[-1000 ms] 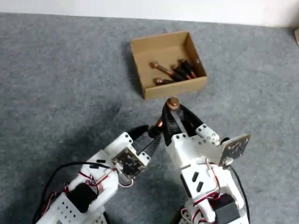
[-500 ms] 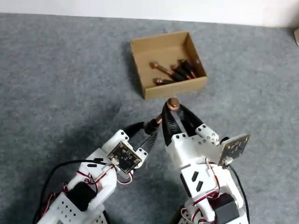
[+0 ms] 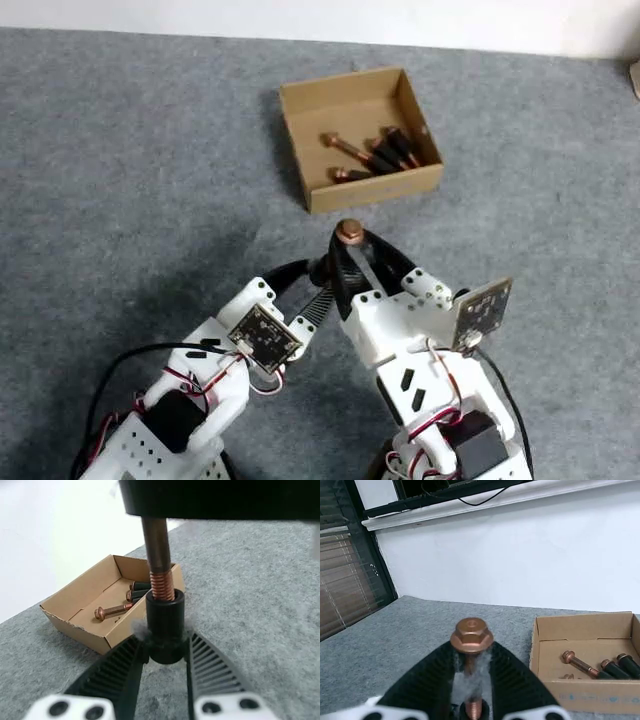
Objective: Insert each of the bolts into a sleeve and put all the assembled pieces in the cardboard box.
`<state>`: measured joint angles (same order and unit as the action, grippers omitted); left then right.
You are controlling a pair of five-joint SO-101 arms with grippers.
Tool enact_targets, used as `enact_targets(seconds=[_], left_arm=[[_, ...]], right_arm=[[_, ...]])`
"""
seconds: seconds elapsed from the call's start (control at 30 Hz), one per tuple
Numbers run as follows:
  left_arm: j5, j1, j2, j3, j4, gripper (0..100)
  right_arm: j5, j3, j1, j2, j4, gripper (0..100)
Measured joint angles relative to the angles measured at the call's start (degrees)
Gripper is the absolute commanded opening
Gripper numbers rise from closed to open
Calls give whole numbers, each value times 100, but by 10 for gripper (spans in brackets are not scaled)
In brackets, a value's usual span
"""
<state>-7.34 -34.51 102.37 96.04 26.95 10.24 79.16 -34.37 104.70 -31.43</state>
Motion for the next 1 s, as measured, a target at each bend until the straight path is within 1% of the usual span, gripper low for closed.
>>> enact_targets(seconds=[0.3,0.37,0.43,0.57,0.63,0.67,0.8,1.0], left_arm=[[26,26,-18,0,0,5],[26,26,-18,0,0,5],[26,26,-18,0,0,5],[26,26,-18,0,0,5],[18,26,-26,0,0,5],[18,9,-26,0,9,5],[9,-26,-26,0,9,5],[0,-26,-18,0,9,5]], right_arm=[[18,791,-70,9,0,3],[18,862,-70,9,9,16],[18,888,-70,9,18,87],[-457,888,-79,9,35,321],[-545,879,-79,9,-123,399],[-563,844,-79,9,-246,413],[-589,484,26,9,-668,406],[-598,-229,668,-35,-1477,406]])
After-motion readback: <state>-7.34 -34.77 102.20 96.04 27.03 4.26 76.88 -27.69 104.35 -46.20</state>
